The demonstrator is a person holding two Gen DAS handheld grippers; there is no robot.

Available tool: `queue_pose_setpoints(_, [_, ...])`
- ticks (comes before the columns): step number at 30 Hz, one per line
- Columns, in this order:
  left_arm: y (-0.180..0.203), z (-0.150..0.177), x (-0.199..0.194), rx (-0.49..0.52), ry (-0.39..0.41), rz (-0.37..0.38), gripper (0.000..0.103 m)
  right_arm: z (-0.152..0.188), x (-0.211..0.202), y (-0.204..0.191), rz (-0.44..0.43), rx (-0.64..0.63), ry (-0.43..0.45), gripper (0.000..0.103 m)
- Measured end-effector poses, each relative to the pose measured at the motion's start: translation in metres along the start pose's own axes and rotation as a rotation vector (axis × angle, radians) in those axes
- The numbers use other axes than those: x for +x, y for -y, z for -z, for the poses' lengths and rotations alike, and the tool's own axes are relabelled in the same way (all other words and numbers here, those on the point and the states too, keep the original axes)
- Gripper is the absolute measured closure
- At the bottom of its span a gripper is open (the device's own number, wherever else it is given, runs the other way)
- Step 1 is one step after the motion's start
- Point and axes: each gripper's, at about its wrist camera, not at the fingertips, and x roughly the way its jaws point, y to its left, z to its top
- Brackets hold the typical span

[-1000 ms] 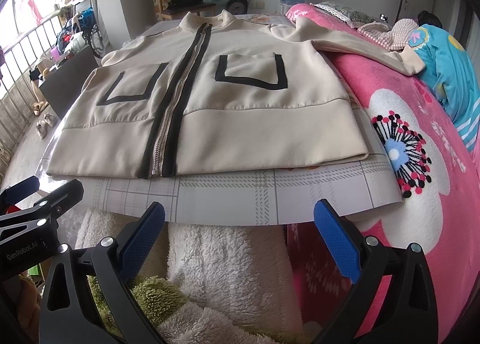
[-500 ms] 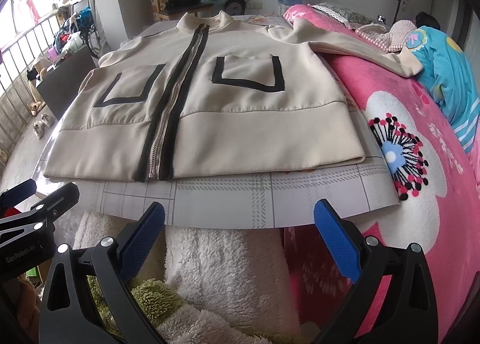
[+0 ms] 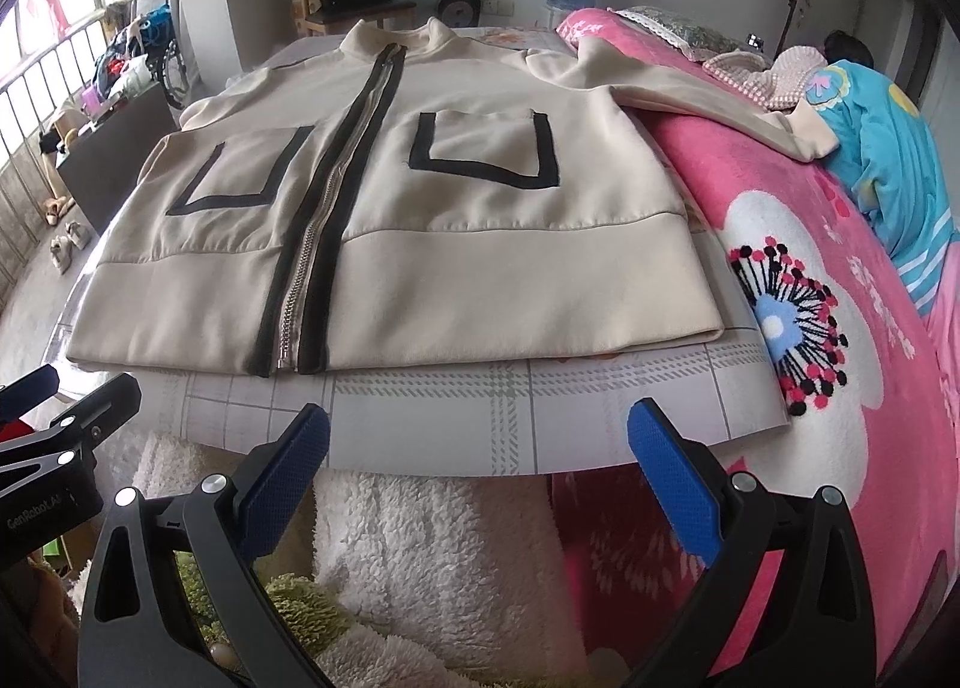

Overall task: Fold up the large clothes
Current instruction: 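Move the left gripper to the jacket's side edge near the sleeve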

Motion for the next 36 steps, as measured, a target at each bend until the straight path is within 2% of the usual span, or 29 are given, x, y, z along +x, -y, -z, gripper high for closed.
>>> queue_pose_setpoints(9, [-0.009, -0.008, 0.023, -0.023, -0.029, -0.026, 0.008, -0.007, 0.020, -0.002, 0.002, -0.004, -0.037, 0.006])
queue_pose_setpoints(15, [-0.022, -0.019, 0.033, -0.008, 0.003, -0.020, 0.008, -0.014, 0.031, 0.013, 0.010, 0.012, -0.037, 0.006])
queue_pose_setpoints(21, [-0.053, -0.031, 0.036, -0.016, 0.092, 0.115, 0.008, -0.029, 0.031, 0.062, 0.050, 0.086, 0.027, 0.006])
queue_pose_setpoints(25, [-0.072, -0.042, 0.044, -0.023, 0.082, 0.066, 0.008, -0.037, 0.039, 0.095, 0.069, 0.138, 0.033, 0.006])
queue_pose_setpoints(29, [-0.093, -0.047, 0.055, -0.066, 0.076, 0.049, 0.008, -0.040, 0.055, 0.117, 0.058, 0.174, 0.012, 0.006])
queue_pose_setpoints(32, [-0.102, -0.049, 0.062, -0.072, 0.078, -0.005, 0.008, -0.042, 0.063, 0.123, 0.019, 0.189, 0.009, 0.015])
queue_pose_setpoints(36, [-0.114, -0.050, 0.068, -0.102, 0.070, -0.023, 0.008, -0.042, 0.067, 0.120, 0.001, 0.165, 0.011, 0.025])
